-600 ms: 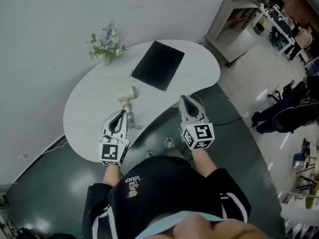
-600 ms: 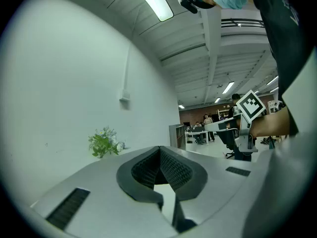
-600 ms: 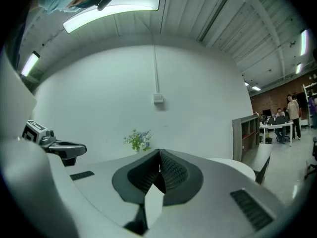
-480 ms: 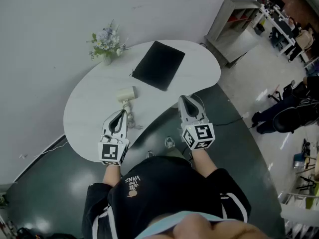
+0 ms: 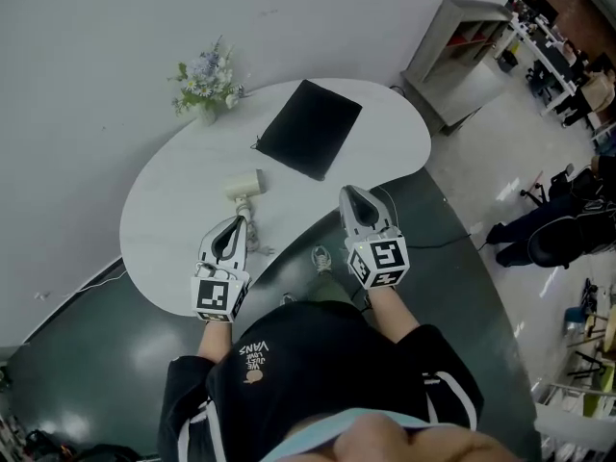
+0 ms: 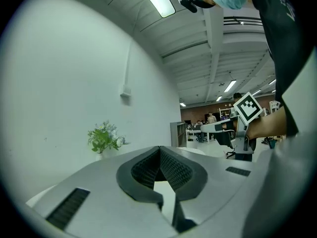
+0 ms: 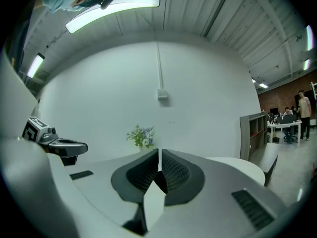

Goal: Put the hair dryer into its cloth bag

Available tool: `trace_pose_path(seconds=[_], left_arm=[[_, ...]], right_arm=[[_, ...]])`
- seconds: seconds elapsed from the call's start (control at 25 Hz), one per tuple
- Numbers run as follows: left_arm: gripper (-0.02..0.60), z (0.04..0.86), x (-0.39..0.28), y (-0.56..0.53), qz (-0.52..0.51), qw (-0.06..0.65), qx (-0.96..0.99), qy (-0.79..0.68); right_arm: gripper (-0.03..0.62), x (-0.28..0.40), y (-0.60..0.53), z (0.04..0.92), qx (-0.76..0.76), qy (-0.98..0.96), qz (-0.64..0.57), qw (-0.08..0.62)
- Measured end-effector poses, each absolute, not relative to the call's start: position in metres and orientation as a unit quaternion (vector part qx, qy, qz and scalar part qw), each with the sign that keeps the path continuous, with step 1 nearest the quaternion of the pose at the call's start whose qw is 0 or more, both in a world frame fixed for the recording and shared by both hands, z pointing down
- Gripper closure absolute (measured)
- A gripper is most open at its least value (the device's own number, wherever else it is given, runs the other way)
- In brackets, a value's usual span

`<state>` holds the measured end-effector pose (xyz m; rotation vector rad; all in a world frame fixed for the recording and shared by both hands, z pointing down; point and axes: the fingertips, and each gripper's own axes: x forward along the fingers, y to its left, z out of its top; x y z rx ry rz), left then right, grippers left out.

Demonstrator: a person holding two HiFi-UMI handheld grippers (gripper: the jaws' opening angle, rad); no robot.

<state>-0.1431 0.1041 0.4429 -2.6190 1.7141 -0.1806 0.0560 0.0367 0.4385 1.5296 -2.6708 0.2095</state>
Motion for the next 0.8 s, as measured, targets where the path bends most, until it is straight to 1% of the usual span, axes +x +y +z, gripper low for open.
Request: trace_pose_path(seconds=[0.48,0.8], left_arm=[[0.560,0.469,-0.139,0.046,-0.077,-0.013,-0.800,0.595],[0.558,0.492,-0.139,0.011,-0.085,-0.038,-0.768,0.634]], right_arm=[[0.546,0.045,-0.047,0.475,0.435,-0.894,0.079,0.068],[0.546,0.040,-0.100,0.500,0.382,-0.916,0.080,0.097]])
